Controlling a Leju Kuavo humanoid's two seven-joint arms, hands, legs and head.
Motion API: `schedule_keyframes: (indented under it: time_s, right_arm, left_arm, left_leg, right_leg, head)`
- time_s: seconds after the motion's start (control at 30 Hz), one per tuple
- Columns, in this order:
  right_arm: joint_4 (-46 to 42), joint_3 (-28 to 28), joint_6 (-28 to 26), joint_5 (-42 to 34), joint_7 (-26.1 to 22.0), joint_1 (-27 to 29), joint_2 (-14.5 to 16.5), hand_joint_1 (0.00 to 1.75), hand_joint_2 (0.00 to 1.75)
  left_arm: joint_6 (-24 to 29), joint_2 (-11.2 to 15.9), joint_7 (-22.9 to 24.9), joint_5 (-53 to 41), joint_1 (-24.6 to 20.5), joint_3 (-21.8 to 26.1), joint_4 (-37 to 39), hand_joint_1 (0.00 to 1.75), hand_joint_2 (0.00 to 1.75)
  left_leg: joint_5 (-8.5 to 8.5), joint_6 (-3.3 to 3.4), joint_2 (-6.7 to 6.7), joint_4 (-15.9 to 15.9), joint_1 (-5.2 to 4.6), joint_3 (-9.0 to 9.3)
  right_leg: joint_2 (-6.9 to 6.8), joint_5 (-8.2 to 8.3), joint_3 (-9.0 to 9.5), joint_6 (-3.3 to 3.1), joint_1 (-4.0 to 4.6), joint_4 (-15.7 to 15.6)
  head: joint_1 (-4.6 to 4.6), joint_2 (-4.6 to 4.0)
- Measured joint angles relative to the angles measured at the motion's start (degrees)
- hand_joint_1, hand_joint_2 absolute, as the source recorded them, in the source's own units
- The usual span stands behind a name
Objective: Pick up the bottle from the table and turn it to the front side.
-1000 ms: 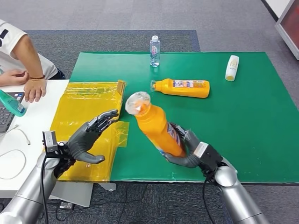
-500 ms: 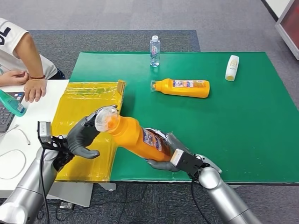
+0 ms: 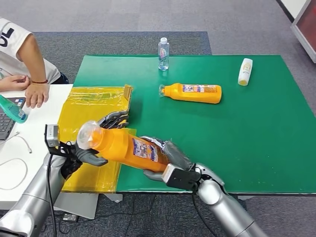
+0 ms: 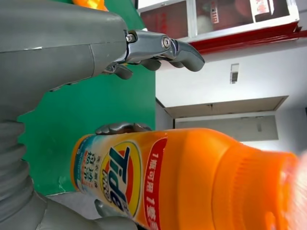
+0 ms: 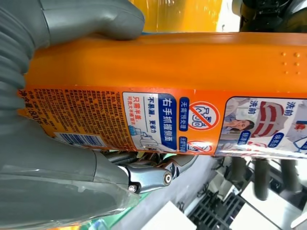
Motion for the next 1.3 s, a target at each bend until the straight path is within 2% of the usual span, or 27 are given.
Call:
schedule_keyframes:
  time_s: [0.47, 0.9, 1.3]
  right_arm:
    - [0.01, 1.51, -8.23, 8.27, 5.48, -0.33, 2.35, 1.75, 1.75]
    - [2.72, 1.79, -9.25, 10.42, 7.43, -0.64, 3.89, 1.75, 1.75]
    - [5.25, 4.28, -7.61, 12.1, 7.35, -1.48, 5.02, 1.75, 1.75]
  left_arm:
    - [0.46, -2.06, 0.0, 0.05, -1.21, -0.27, 4.23, 0.0, 1.75]
    - [0.61, -2.78, 0.0, 0.55, -1.22, -0.38, 5.82, 0.0, 1.75]
    - [-0.91, -3.37, -0.01, 0.73, -1.21, -0.59, 6.89, 0.0, 1.75]
  left_leg:
    - [0.01, 0.0, 0.0, 0.0, 0.0, -0.02]
    - [0.02, -0.01, 0.0, 0.0, 0.0, -0.08]
    - [0.03, -0.02, 0.0, 0.0, 0.0, -0.15]
  right_leg:
    - [0.0, 0.01, -0.02, 0.0, 0.0, 0.0]
    - [0.0, 0.02, -0.07, 0.0, 0.0, 0.0]
    - [0.0, 0.03, -0.17, -0.01, 0.0, 0.0]
  head:
    - [-0.01, 0.0]
    - [0.0, 0.0]
    - [0.0, 0.0]
